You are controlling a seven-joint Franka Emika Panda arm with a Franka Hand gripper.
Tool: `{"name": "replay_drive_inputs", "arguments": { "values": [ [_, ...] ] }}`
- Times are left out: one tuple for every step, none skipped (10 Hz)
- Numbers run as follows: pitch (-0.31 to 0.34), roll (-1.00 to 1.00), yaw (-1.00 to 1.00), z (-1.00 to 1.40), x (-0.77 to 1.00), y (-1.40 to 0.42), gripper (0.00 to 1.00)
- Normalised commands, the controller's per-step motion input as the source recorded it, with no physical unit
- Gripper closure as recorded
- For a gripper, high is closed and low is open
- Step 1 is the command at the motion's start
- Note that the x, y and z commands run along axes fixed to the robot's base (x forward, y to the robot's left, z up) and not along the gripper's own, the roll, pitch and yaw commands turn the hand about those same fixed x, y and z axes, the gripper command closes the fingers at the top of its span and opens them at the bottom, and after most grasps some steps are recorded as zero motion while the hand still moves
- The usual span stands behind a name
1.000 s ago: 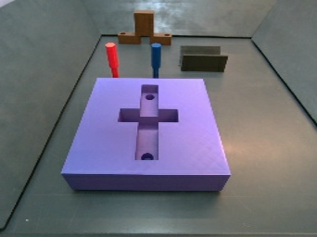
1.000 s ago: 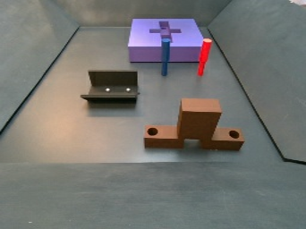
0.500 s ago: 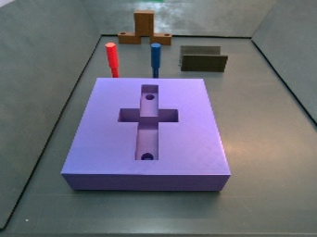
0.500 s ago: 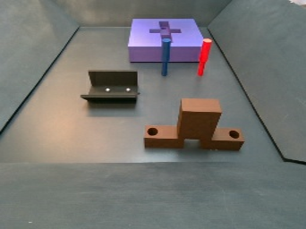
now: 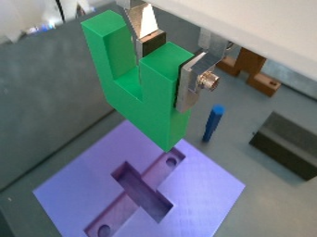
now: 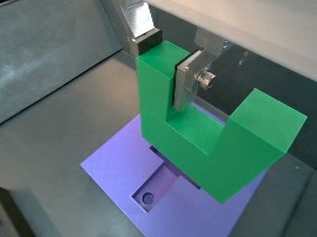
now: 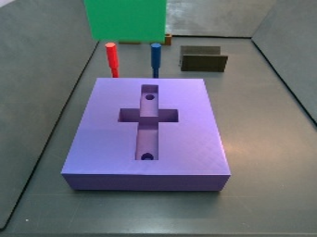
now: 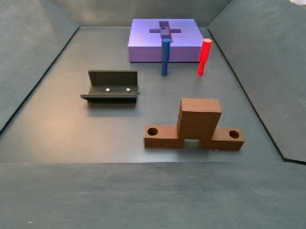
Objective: Pick up the green object. Move up. Place the green object on the fixture. Regrasp the green object. Move to above the board. Insert the green object.
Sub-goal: Insert the green object.
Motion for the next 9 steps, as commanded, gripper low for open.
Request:
{"name": "replay_drive_inputs", "arguments": {
  "values": [
    [-0.226, -0.11, 0.0, -0.7, 0.0, 0.04, 1.0],
    [-0.211, -0.08, 0.0, -0.75, 0.0, 0.01, 1.0],
    [-0.169, -0.07, 0.0, -0.68, 0.0, 0.01, 1.0],
    [-0.157, -0.05, 0.0, -0.68, 0.0, 0.0, 1.0],
    [-0.163, -0.07, 0.0, -0.69, 0.0, 0.0, 1.0],
    [-0.124, 0.0, 0.0, -0.55, 0.0, 0.0, 1.0],
    [-0.1, 0.0, 0.1, -0.45, 0.0, -0.01, 1.0],
    [-0.09, 0.0, 0.28, -0.3, 0.06, -0.21, 1.0],
    [-0.026, 0.12, 0.31, -0.12, 0.35, -0.49, 1.0]
  ]
}}
